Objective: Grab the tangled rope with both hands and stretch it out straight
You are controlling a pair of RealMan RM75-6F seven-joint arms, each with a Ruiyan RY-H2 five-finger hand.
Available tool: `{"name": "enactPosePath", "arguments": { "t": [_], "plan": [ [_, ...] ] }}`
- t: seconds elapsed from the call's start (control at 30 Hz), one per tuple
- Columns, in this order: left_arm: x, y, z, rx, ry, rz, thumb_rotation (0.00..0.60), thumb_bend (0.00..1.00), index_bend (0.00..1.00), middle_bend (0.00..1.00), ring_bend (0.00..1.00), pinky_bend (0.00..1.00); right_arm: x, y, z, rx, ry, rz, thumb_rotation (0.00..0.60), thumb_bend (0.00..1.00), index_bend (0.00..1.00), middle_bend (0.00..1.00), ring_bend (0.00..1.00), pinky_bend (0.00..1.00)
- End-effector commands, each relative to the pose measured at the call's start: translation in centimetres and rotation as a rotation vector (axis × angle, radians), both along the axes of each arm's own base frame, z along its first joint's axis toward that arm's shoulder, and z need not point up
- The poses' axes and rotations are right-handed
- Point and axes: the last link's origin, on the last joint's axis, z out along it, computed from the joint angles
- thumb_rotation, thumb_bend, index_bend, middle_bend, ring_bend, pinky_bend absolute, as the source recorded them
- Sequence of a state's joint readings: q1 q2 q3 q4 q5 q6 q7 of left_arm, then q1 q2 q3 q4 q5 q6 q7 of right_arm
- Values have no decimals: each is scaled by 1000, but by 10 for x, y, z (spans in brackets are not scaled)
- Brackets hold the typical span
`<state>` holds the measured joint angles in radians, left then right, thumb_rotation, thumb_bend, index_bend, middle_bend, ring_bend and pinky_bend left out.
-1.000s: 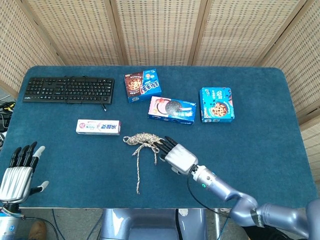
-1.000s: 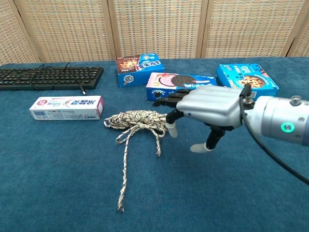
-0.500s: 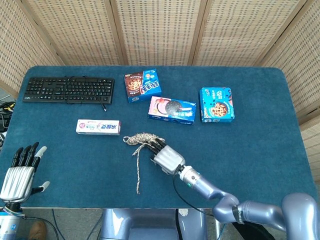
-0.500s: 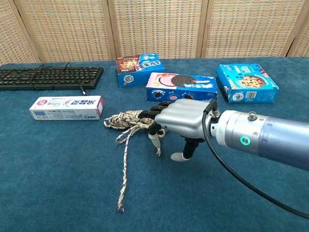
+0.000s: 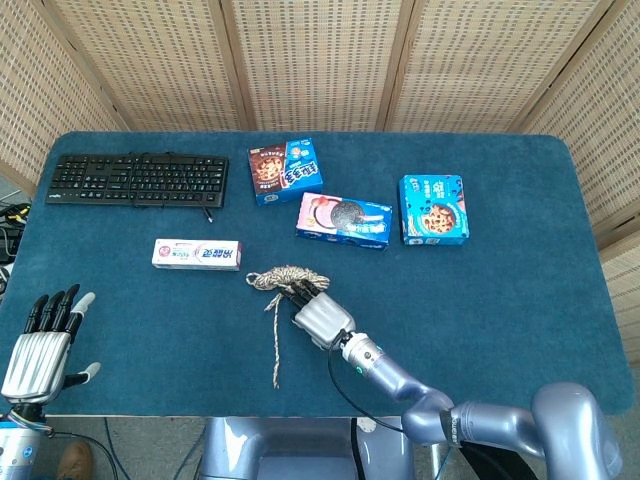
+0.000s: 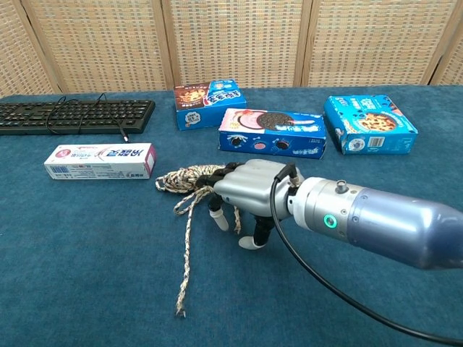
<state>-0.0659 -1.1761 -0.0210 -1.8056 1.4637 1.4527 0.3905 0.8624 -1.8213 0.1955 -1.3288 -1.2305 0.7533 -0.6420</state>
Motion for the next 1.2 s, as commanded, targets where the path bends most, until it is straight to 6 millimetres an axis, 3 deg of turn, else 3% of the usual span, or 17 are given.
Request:
{"name": "enactPosePath", "arguments": {
  "t": [0.03, 0.97, 1.2],
  "plan": [
    [0, 0, 0, 1, -1, 2, 600, 0, 0, 0, 0, 0, 0, -2, -2, -17, 8, 6, 600, 316, 465, 0, 0, 0],
    [-1, 1, 2, -3, -11, 4, 600, 0, 0, 0, 0, 0, -1, -8, -7, -49, 22, -3, 600, 340, 505, 0, 0, 0],
    [-1, 1, 2, -4, -14, 5, 600, 0, 0, 0, 0, 0, -1, -10, -9, -59, 30, 2, 600, 390, 531, 0, 0, 0]
  ]
}}
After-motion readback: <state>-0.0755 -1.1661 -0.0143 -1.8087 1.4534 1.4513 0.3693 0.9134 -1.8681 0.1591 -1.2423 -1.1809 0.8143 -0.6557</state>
